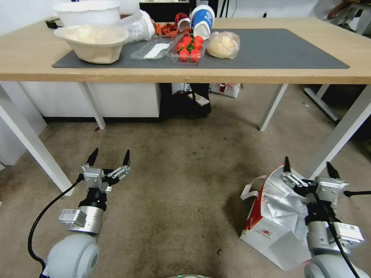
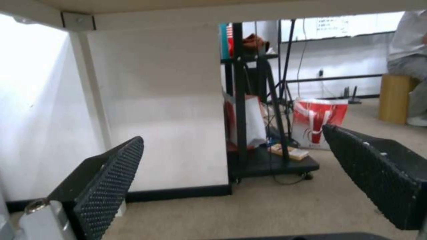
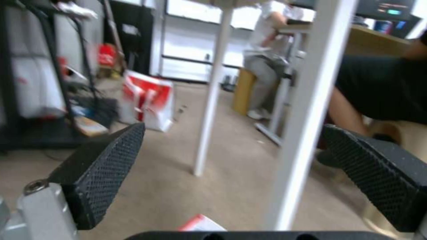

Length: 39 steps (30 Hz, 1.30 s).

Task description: Pick up the food delivery bag from the floor and place it on the table.

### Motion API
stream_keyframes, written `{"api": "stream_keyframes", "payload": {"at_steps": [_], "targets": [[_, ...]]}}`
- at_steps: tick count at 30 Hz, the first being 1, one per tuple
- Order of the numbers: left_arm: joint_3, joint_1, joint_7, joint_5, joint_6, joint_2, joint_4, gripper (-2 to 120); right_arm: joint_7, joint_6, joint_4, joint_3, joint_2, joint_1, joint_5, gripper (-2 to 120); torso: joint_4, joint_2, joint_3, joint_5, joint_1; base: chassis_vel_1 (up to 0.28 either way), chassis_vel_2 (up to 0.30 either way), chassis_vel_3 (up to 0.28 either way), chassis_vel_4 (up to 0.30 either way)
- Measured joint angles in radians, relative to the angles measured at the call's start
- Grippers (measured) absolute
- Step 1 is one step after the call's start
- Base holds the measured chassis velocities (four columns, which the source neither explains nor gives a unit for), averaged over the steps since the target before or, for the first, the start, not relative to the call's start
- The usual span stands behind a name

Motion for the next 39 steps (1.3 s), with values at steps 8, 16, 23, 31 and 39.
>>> {"api": "stream_keyframes", "payload": {"at_steps": [8, 16, 23, 31, 39], "targets": [[-0.003, 0.015, -0.003, 0.004, 0.007, -0.006, 0.011, 100, -0.023, 0.025, -0.096, 0.114, -0.037, -0.029, 0.083, 100, -0.0001, 0.001, 0.000, -0.0003, 0.000, 0.000, 0.000, 0.000, 0.000], [-0.016, 0.025, -0.005, 0.009, 0.008, -0.012, 0.009, 100, -0.021, 0.043, -0.201, 0.140, -0.034, -0.037, 0.131, 100, 0.0000, 0.002, 0.000, -0.0002, 0.000, 0.000, 0.000, 0.000, 0.000], [-0.029, 0.027, -0.007, 0.005, 0.011, -0.005, 0.002, 100, -0.016, 0.036, -0.271, 0.123, -0.016, -0.047, 0.178, 100, 0.0000, 0.003, 0.000, -0.0004, 0.001, 0.000, 0.000, 0.000, 0.000], [-0.026, 0.024, -0.008, 0.005, 0.011, -0.009, 0.006, 100, -0.012, 0.028, -0.318, 0.113, 0.012, -0.057, 0.201, 100, 0.0000, 0.003, 0.000, -0.0004, 0.001, 0.000, 0.000, 0.000, 0.000], [-0.032, 0.027, -0.010, 0.006, 0.011, -0.010, 0.006, 100, -0.004, 0.016, -0.340, 0.083, 0.031, -0.062, 0.222, 100, 0.0000, 0.003, 0.000, -0.0003, 0.001, 0.000, 0.000, 0.000, 0.000]]}}
